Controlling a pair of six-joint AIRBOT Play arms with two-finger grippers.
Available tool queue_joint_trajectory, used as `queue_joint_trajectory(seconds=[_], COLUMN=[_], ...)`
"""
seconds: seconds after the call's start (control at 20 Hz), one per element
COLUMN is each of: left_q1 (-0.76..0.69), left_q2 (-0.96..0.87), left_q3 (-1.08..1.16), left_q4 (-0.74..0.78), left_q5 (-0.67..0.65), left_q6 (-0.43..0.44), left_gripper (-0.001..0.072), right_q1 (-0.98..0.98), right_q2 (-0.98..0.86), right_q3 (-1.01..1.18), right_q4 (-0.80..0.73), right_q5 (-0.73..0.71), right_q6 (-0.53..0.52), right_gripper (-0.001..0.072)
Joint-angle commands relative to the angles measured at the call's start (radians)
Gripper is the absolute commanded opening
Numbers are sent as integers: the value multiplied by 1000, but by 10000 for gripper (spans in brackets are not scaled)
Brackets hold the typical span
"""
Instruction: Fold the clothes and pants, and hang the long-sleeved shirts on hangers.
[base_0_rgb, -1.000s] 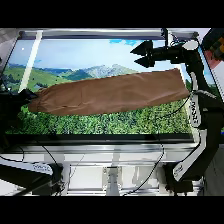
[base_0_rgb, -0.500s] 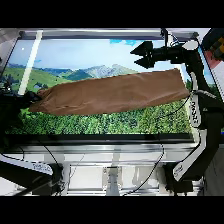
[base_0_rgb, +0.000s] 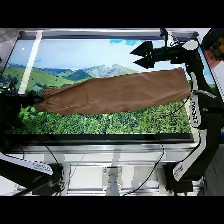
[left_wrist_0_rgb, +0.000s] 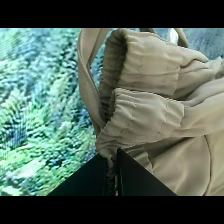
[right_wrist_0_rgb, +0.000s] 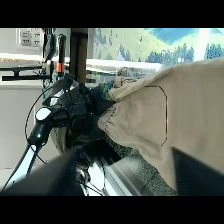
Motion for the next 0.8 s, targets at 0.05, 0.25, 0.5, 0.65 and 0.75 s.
queue_joint_trajectory(seconds=[0.05, 0.25, 0.5, 0.65, 0.75], left_q1=[0, -2, -16, -34, -38], left_q2=[39, 135, 172, 171, 171], left_q3=[20, 72, 85, 85, 85], left_q4=[-22, -22, -30, -29, -29], left_q5=[-16, -38, -50, -45, -46], left_q6=[44, 43, 40, 40, 39], left_gripper=[15, 15, 15, 15, 15], right_q1=[33, 135, 287, 380, 437], right_q2=[0, -6, -55, -106, -145], right_q3=[0, 0, 0, 0, 0], right_q4=[-11, -30, -90, -85, -51], right_q5=[44, -4, -125, -181, -198], right_q6=[6, -37, -32, -28, -21], right_gripper=[197, 12, 9, 7, 6])
